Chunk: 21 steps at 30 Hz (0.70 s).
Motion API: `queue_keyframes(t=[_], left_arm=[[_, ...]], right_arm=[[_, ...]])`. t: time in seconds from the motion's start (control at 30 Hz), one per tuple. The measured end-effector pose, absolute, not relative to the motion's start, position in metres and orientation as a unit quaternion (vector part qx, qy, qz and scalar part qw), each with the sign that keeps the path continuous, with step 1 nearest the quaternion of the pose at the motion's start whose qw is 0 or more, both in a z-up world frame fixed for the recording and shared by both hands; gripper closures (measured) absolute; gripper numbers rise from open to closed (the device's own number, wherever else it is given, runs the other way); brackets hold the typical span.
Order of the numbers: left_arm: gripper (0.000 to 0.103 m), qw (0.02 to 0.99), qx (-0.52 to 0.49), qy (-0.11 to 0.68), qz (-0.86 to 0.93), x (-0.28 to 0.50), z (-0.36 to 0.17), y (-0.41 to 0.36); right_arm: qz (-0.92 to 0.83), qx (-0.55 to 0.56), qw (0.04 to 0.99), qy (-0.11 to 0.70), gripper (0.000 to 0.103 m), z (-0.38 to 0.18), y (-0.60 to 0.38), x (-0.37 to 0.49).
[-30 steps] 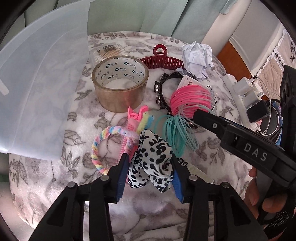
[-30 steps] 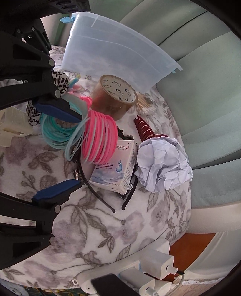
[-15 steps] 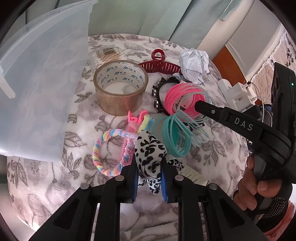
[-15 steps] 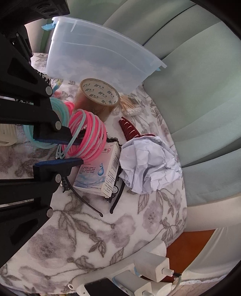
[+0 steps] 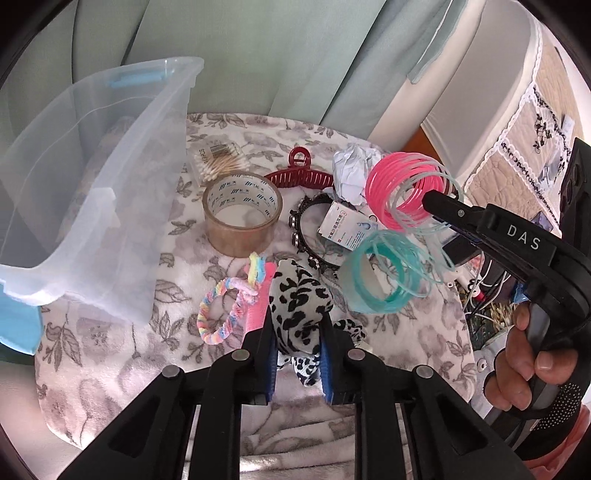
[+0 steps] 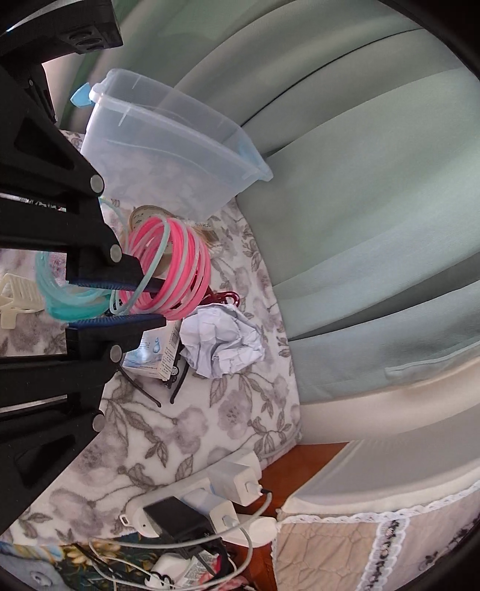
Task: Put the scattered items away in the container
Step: 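Grasp the pink and teal bangles with the right tool while the left grasps the leopard scrunchie, then carry both items over the clear box and open both tools to drop them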
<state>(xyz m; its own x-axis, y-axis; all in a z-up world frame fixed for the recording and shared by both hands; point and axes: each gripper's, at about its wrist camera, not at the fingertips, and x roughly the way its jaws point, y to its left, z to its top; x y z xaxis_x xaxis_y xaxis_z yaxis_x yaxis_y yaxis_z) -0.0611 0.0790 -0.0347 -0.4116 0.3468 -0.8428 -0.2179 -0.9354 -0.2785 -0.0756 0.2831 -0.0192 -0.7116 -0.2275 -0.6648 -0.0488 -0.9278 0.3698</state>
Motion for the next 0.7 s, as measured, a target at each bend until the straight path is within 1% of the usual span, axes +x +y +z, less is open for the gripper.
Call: queue_keyframes(t=[0.37, 0.6, 0.7], left_arm=[[0.084, 0.173, -0.448, -0.087, 0.873, -0.051, 0.019, 0.049], [0.084, 0.151, -0.403, -0.111, 0.896, -0.043, 0.045, 0.018], [0.084, 0.137, -0.386, -0.119, 0.904, -0.042, 0.055, 0.000]], right_arm=[[-0.935, 0.312, 0.058, -0.157, 0.090, 0.047, 0.271, -0.056], [-0.948, 0.279, 0.084, -0.126, 0.090, 0.086, 0.239, -0.058], [-0.946, 0.276, 0.111, -0.131, 0.090, 0.097, 0.222, -0.063]])
